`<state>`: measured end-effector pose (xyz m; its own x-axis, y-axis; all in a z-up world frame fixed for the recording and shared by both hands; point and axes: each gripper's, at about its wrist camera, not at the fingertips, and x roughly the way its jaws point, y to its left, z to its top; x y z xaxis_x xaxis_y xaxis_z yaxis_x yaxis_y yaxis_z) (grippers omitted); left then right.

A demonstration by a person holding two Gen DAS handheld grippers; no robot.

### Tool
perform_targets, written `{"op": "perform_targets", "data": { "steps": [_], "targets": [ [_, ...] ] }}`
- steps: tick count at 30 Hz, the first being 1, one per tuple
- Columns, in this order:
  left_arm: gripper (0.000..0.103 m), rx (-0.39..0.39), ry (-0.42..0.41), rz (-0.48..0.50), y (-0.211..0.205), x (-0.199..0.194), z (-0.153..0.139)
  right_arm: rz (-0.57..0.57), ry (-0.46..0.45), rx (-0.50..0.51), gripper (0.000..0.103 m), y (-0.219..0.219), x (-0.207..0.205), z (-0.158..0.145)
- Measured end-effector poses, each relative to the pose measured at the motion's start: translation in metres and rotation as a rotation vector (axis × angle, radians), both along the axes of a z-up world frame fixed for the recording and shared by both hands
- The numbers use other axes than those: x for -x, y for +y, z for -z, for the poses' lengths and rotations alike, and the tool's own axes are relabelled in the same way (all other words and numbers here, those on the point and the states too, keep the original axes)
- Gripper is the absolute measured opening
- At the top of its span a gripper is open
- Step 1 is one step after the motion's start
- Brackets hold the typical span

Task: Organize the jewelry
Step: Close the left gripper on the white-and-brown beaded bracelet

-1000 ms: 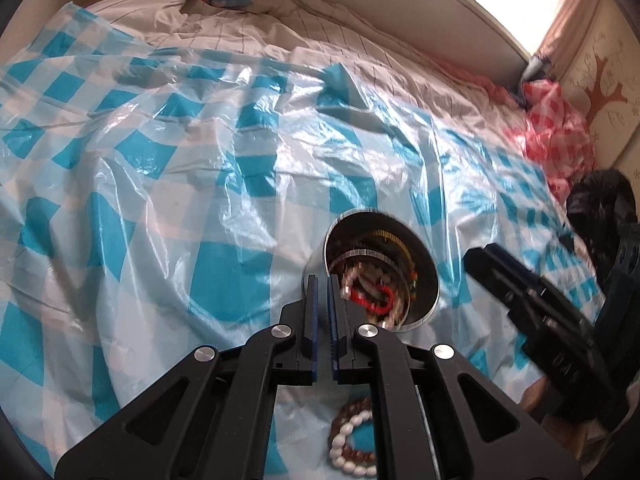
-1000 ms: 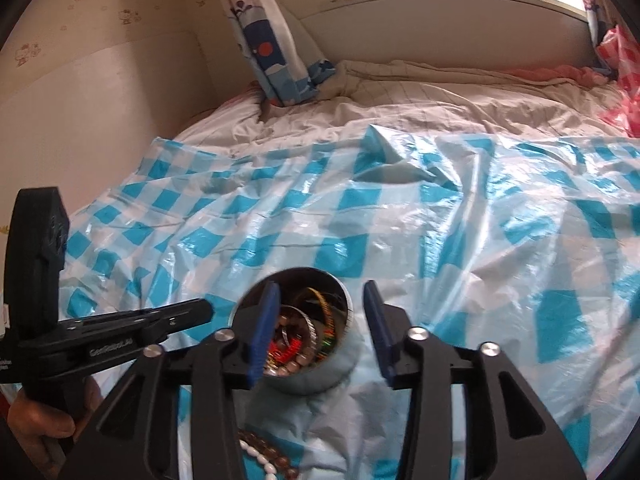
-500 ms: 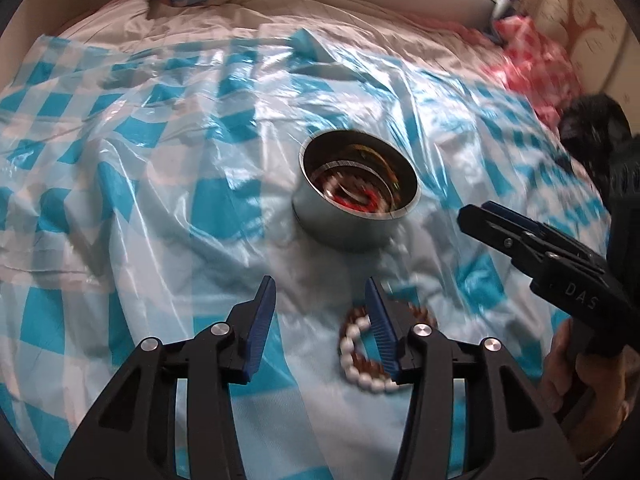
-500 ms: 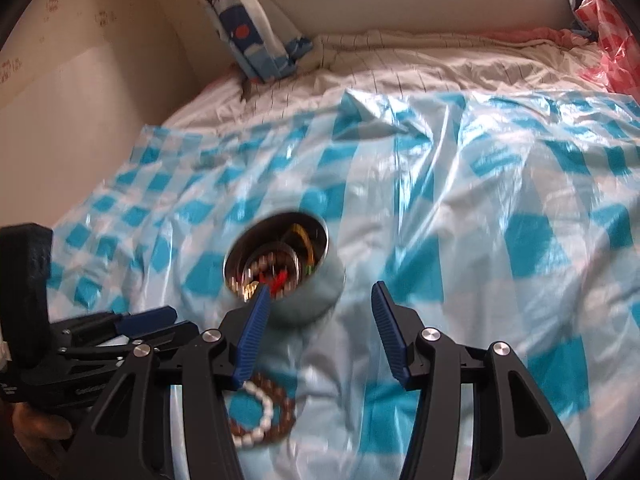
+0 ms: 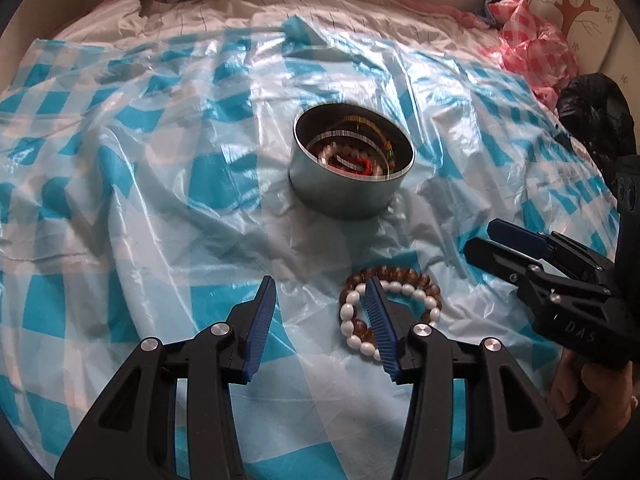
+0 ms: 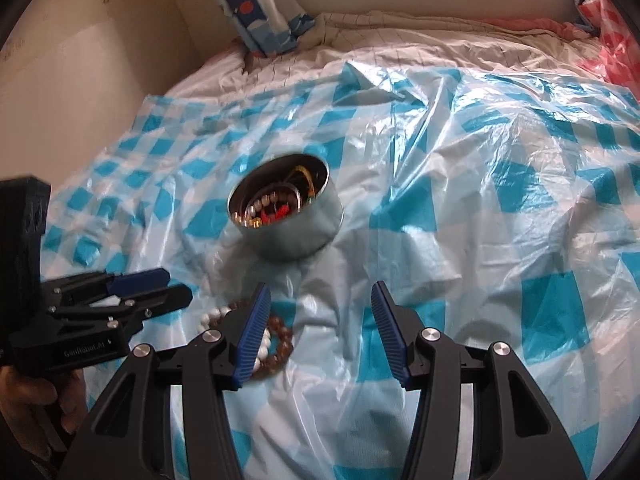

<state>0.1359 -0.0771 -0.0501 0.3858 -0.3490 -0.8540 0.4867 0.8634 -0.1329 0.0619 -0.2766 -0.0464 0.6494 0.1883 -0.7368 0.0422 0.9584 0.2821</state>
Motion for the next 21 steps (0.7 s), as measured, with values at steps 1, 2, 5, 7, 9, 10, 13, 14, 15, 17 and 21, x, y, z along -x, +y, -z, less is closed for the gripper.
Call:
{"op": "perform_targets", "data": {
  "steps": [1, 2, 5, 7, 9, 10, 13, 14, 15, 17, 21],
  "targets": [
    [0.044, -0.004, 0.004, 0.005, -0.001, 0.001, 0.002, -0.008, 0.011, 0.005, 0.051, 0.002, 0.000, 0.003],
    [0.044, -0.010, 0.006, 0.013, -0.003, 0.002, 0.005, -0.018, 0.026, 0.008, 0.051, 0.005, -0.001, 0.006],
    [0.044, -0.026, 0.011, 0.023, -0.005, 0.005, 0.010, -0.036, 0.049, 0.026, 0.051, 0.010, -0.002, 0.012],
    [0.044, -0.029, 0.016, 0.030, -0.006, 0.005, 0.013, -0.043, 0.057, 0.042, 0.051, 0.012, -0.002, 0.015],
    [0.044, -0.024, 0.026, 0.038, -0.008, 0.006, 0.016, -0.049, 0.067, 0.050, 0.051, 0.014, -0.003, 0.018],
    [0.044, -0.021, 0.031, 0.046, -0.009, 0.007, 0.017, -0.051, 0.071, 0.055, 0.051, 0.015, -0.003, 0.019],
    [0.034, -0.031, 0.021, 0.065, -0.013, 0.011, 0.019, -0.058, 0.082, 0.078, 0.051, 0.019, -0.004, 0.022],
    [0.030, -0.035, 0.021, 0.077, -0.015, 0.012, 0.020, -0.059, 0.085, 0.082, 0.051, 0.020, -0.005, 0.022],
    [0.022, -0.034, 0.023, 0.086, -0.016, 0.014, 0.020, -0.059, 0.090, 0.086, 0.051, 0.020, -0.006, 0.023],
    [0.007, -0.039, 0.025, 0.110, -0.017, 0.016, 0.018, -0.058, 0.098, 0.091, 0.051, 0.020, -0.006, 0.025],
    [0.007, -0.042, 0.017, 0.144, -0.016, 0.023, 0.012, -0.053, 0.118, 0.094, 0.054, 0.020, -0.008, 0.030]
  ]
}}
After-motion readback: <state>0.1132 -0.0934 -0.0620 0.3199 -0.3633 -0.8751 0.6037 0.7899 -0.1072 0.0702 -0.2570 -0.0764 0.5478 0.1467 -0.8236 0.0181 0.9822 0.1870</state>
